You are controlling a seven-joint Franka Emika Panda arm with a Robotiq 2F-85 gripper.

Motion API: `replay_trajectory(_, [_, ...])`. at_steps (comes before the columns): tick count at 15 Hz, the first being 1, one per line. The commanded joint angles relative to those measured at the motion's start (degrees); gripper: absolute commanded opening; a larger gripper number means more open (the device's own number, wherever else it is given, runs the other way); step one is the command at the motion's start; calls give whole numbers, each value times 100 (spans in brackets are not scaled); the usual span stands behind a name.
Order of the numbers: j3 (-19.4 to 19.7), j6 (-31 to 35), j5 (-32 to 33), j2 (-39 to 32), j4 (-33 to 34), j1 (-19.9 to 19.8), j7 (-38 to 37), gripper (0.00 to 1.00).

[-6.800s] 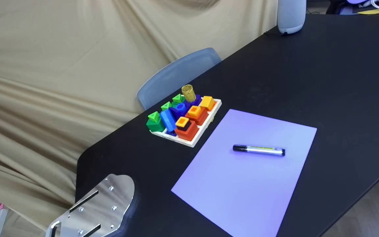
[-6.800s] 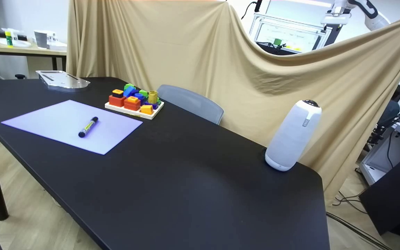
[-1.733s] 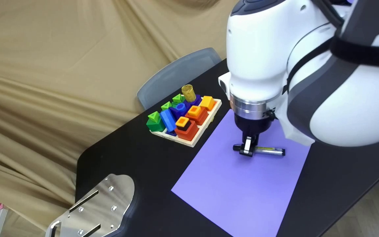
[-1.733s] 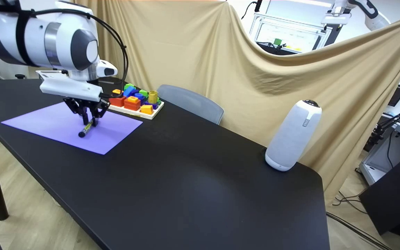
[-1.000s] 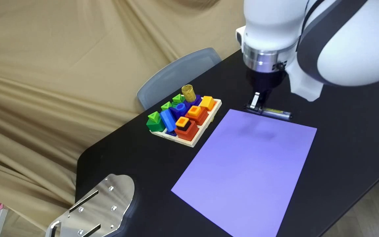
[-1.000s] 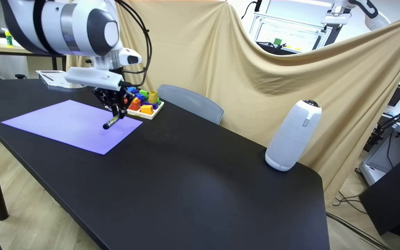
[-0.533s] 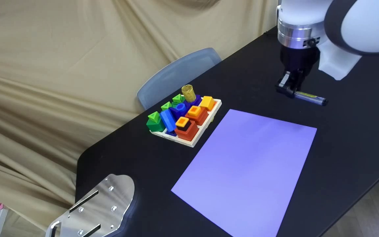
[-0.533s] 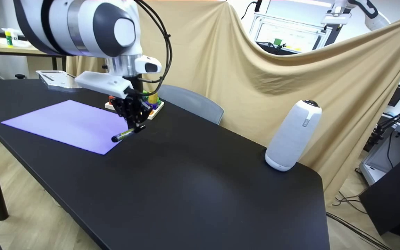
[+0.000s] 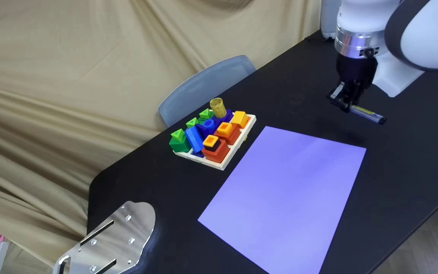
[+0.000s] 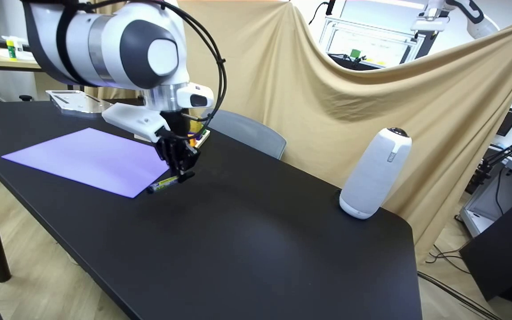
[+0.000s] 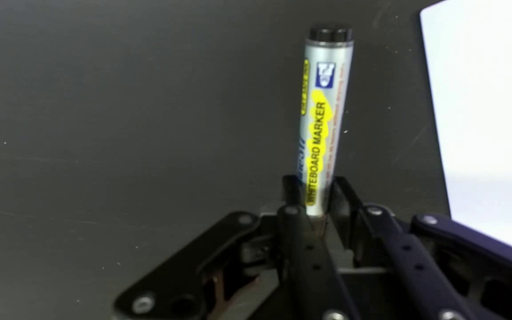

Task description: Remove the marker from the placemat on the table

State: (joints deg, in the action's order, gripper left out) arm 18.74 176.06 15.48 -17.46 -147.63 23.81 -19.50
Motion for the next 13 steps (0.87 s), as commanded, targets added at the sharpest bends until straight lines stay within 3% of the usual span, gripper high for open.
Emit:
replay_trajectory(1, [33, 138, -161, -173, 18, 45, -213, 52])
replay_trajectory(8, [-102, -40, -806, 33, -71, 79, -44, 100])
replay_trajectory(13, [343, -552, -570, 780, -278, 783, -276, 100])
